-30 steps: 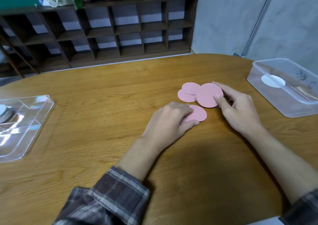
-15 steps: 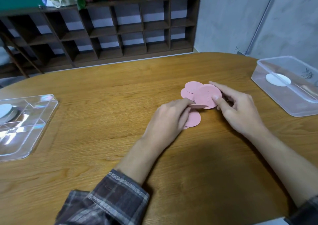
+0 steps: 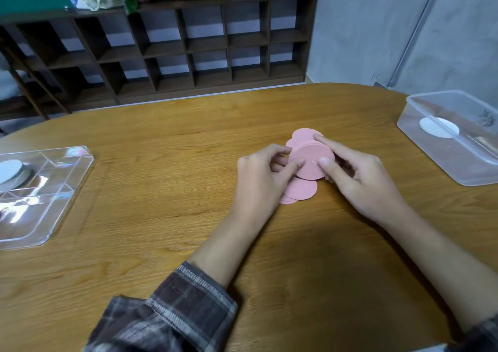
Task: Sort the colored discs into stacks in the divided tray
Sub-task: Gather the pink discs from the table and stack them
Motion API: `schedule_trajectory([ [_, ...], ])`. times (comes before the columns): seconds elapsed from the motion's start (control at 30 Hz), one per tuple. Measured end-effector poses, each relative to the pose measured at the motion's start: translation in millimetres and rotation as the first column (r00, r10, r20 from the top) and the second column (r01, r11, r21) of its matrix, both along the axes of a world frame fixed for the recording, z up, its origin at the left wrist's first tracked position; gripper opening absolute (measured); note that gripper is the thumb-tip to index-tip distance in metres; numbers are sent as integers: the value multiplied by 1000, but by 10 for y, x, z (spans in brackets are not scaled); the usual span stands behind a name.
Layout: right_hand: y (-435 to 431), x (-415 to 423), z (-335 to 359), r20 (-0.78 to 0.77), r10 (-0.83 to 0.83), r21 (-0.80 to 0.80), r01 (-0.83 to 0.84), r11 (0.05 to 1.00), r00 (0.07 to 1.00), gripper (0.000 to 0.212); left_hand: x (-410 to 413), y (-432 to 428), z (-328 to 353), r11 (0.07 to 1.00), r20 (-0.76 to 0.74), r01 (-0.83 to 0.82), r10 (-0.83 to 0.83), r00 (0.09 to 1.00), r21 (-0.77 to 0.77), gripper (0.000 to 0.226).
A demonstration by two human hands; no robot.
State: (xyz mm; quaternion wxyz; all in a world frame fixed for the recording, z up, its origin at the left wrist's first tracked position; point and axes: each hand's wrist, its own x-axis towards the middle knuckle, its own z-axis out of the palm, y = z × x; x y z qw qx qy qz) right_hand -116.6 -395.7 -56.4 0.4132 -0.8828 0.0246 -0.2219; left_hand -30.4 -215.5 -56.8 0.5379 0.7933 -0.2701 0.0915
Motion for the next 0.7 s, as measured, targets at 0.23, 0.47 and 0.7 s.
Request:
schedule_trajectory([
  [0.23,-25,-17,39,7,-88,-45,88,995,996,41,10,66,-59,971,125,81,-111,986,225,53],
  [0.47,-45,-50,34,11,-184,-4,184,983,983,41,24,282,-75,868,154,180,-279,948,462,65],
  [0.7,51,-65,41,27,-225,6,225,974,974,40,27,404,-95,828,219,156,-316,923,539,54],
])
